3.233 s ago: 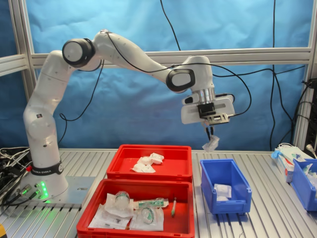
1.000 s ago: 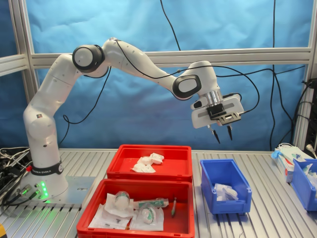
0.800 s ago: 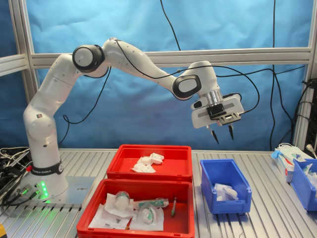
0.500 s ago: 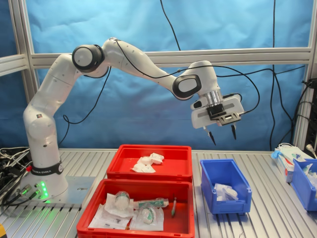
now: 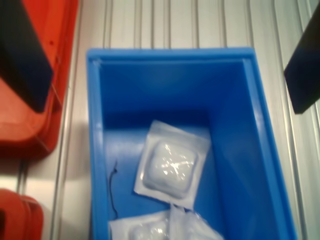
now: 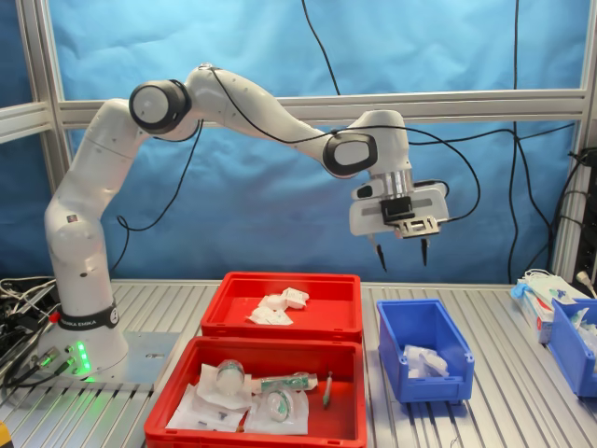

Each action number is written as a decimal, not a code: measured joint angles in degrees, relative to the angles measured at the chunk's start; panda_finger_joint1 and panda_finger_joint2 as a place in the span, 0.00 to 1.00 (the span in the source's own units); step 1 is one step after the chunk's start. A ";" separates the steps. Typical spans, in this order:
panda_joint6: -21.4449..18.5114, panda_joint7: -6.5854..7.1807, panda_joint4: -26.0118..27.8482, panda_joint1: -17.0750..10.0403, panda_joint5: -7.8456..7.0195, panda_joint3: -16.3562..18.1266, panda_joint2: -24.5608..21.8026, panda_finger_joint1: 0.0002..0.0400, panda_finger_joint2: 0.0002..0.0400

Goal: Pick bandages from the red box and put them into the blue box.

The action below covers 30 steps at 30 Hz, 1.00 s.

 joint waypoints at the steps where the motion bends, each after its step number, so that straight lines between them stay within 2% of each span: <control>1: -0.59 0.00 0.00 -0.41 0.00 0.62 -0.43 1.00 1.00; 4: -4.74 0.00 0.02 -3.21 0.00 4.64 -2.97 1.00 1.00; 13: -15.03 -0.71 0.04 -10.02 0.00 12.50 -8.86 1.00 1.00; 14: -16.66 -1.20 0.04 -11.63 0.00 14.07 -10.16 1.00 1.00; 18: -18.94 -2.87 0.04 -14.92 0.00 16.95 -12.82 1.00 1.00; 19: -20.33 -4.92 0.04 -18.05 0.00 19.18 -15.44 1.00 1.00; 26: -21.69 -8.16 -0.64 -22.49 0.00 20.81 -19.87 1.00 1.00; 30: -21.95 -9.14 -1.66 -23.81 0.00 20.91 -21.45 1.00 1.00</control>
